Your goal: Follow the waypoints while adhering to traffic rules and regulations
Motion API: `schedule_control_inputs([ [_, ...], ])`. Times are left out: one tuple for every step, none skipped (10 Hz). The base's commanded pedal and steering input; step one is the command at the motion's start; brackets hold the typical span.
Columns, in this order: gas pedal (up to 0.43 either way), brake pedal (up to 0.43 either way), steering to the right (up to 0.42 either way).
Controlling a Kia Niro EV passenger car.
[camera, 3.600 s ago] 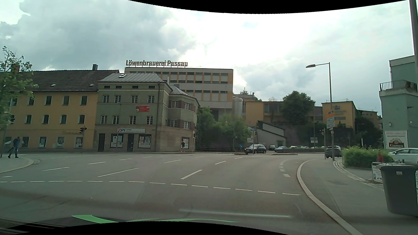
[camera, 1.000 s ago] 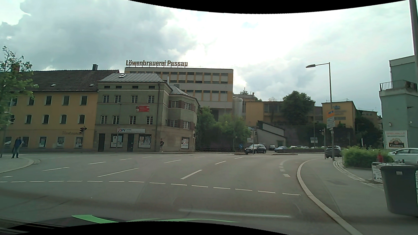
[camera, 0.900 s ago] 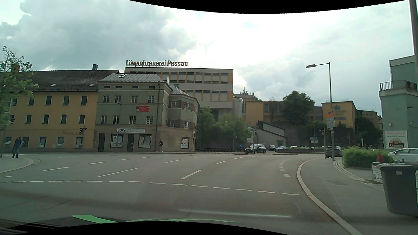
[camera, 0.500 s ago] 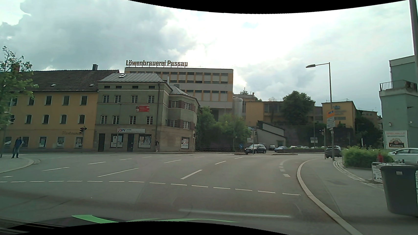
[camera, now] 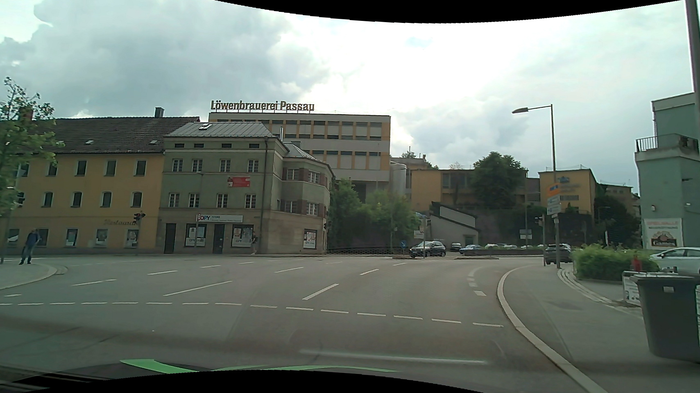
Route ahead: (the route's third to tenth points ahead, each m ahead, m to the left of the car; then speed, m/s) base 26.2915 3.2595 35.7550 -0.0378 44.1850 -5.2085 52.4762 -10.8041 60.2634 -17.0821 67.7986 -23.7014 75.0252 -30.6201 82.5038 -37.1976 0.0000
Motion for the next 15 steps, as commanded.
schedule_control_inputs([
  [0.000,0.354,0.031],
  [0.000,0.354,0.031],
  [0.000,0.354,0.031],
  [0.000,0.354,0.031],
  [0.000,0.354,0.031],
  [0.000,0.354,0.031],
  [0.000,0.354,0.031],
  [0.000,0.354,0.031],
  [0.000,0.354,0.031],
  [0.000,0.360,0.031],
  [0.000,0.360,0.031],
  [0.000,0.354,0.031],
  [0.000,0.354,0.031],
  [0.000,0.354,0.031],
  [0.000,0.360,0.031],
])
